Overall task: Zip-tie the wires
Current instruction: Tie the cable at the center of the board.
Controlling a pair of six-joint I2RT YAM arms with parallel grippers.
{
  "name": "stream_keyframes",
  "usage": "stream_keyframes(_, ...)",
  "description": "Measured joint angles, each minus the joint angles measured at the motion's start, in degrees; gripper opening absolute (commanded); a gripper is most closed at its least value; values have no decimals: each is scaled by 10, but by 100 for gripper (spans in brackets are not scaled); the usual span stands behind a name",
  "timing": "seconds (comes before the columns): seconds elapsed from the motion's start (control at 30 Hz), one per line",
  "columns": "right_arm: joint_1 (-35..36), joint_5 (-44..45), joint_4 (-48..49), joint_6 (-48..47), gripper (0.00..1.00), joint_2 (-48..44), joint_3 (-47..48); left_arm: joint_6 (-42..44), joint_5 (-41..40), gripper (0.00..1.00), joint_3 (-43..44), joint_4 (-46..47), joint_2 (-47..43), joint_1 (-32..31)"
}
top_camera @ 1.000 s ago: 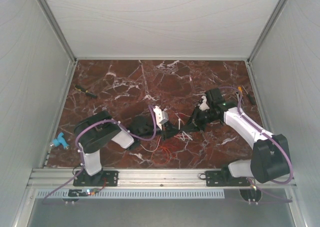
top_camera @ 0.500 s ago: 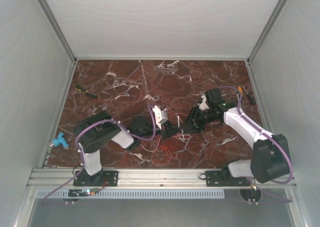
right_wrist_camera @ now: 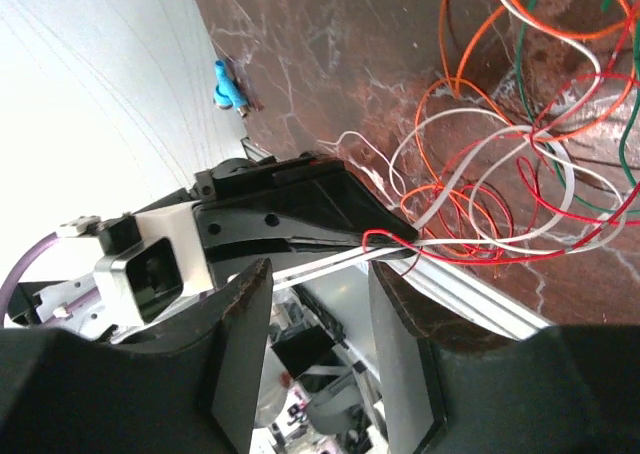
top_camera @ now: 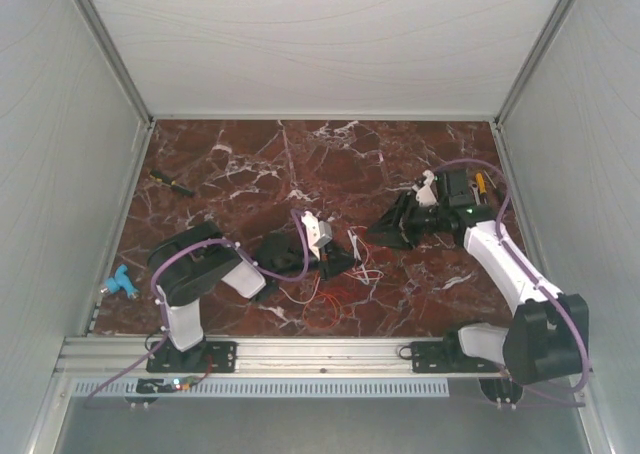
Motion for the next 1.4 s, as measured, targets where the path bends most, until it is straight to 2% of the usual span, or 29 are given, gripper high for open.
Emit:
stream_keyframes(0.13, -8, 9, 23, -35, 42, -34, 0, -14, 0, 0, 0, 1, 0, 3)
stream_keyframes(0.27, 8, 63, 52, -130, 42, -103, -2, -30, -2, 0, 0, 2, 0, 7)
stream_keyframes(0.43, 111, 140, 162, -290, 40, -261, -75, -49, -3, 0, 0, 2, 0, 16)
stream_keyframes(0.53, 146, 152, 208, -361, 38, -316, -124, -57, -3, 0, 0, 1, 0, 20)
stream_keyframes(0.67, 177, 164, 233, -443, 39, -303, -142, -61, -3, 0, 0, 0, 0, 23)
stream_keyframes(0.73, 189, 162, 240, -482, 42, -287, -143, -64, 0, 0, 0, 0, -1, 24)
stream_keyframes(0.93, 195, 144, 287, -567, 46, -244, -141, -72, 6, 0, 0, -2, -6, 24)
stream_keyframes(1.1, 195, 126, 319, -590, 47, -194, -129, -78, 12, 0, 0, -2, -10, 24)
stream_keyframes(1.4, 199, 95, 360, -600, 46, -160, -98, -82, 16, 0, 0, -2, -13, 24)
